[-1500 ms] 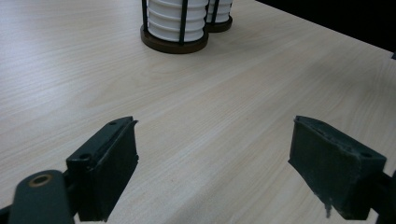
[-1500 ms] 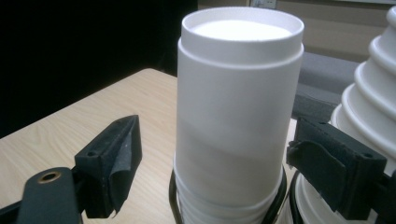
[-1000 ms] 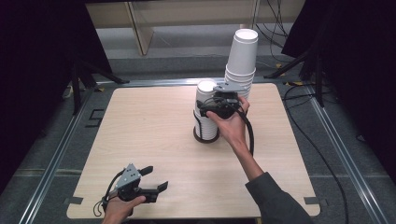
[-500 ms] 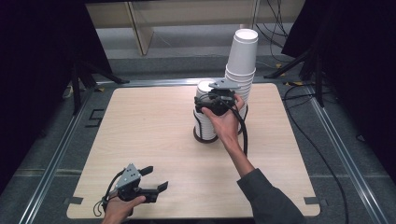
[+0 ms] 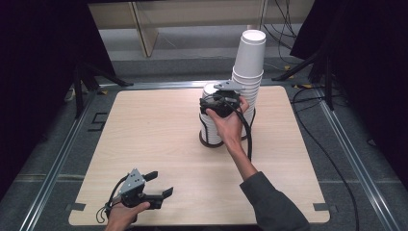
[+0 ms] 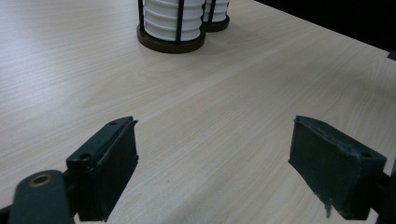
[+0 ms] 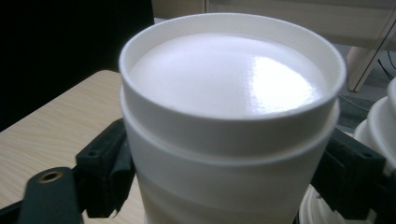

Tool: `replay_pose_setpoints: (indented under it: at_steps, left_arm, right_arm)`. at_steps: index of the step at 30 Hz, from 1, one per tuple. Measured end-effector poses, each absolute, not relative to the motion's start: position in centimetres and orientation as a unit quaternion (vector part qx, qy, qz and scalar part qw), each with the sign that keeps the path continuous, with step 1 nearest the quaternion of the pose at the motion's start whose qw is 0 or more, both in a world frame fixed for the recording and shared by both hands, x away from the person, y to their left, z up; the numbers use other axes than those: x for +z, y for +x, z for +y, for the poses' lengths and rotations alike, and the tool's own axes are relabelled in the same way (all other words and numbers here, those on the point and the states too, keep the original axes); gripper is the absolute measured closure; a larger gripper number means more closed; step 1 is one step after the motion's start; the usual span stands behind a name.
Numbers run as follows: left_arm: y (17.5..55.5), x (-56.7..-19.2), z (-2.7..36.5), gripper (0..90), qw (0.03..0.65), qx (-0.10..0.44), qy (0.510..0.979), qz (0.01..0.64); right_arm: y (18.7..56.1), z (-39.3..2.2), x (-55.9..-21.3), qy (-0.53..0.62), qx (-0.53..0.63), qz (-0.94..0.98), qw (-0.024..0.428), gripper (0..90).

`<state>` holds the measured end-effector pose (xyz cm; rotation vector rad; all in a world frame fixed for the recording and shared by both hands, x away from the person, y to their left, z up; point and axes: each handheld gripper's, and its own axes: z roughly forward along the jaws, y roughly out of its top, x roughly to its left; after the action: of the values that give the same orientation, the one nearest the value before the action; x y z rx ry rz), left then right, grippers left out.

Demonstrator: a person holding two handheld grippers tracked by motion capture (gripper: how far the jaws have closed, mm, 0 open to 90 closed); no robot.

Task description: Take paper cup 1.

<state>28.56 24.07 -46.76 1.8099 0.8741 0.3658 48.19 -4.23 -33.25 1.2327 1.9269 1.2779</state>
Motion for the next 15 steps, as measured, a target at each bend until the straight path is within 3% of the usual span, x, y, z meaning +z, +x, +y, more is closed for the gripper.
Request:
replay_pose_setpoints:
  at_steps: [15]
  left_arm:
    - [28.6,-46.8,24.0,14.5,0.521,0.152,0.756,0.365]
  right_arm:
    - [47.7,-4.3,-30.9,0.452,0.494,0.694,0.264,20.0]
